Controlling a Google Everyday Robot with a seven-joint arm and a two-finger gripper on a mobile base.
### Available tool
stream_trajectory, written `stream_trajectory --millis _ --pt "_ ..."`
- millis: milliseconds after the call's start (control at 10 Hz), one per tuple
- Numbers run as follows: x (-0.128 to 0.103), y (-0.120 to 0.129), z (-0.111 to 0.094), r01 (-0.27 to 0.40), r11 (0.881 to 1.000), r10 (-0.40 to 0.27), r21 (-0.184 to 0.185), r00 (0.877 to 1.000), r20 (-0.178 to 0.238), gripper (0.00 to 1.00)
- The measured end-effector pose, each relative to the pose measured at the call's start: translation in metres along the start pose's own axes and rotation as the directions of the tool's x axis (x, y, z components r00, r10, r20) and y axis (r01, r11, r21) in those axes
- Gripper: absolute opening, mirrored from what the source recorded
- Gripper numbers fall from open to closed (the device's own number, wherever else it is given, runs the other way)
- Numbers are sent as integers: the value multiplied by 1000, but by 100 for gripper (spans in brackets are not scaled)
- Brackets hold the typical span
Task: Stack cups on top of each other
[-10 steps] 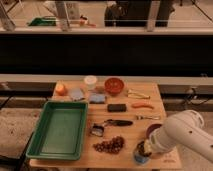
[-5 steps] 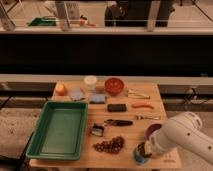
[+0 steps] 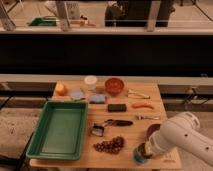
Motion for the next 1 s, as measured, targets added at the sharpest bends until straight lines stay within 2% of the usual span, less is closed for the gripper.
stream_trajectory --millis 400,500,800,1000 --pt "1 -4 2 9 1000 -9 2 1000 7 72" --pt "1 -5 2 11 1000 -11 2 1000 9 78" --pt "1 -8 4 14 1000 -14 7 1000 15 80" --pt "1 -9 4 17 1000 -17 23 1000 17 80"
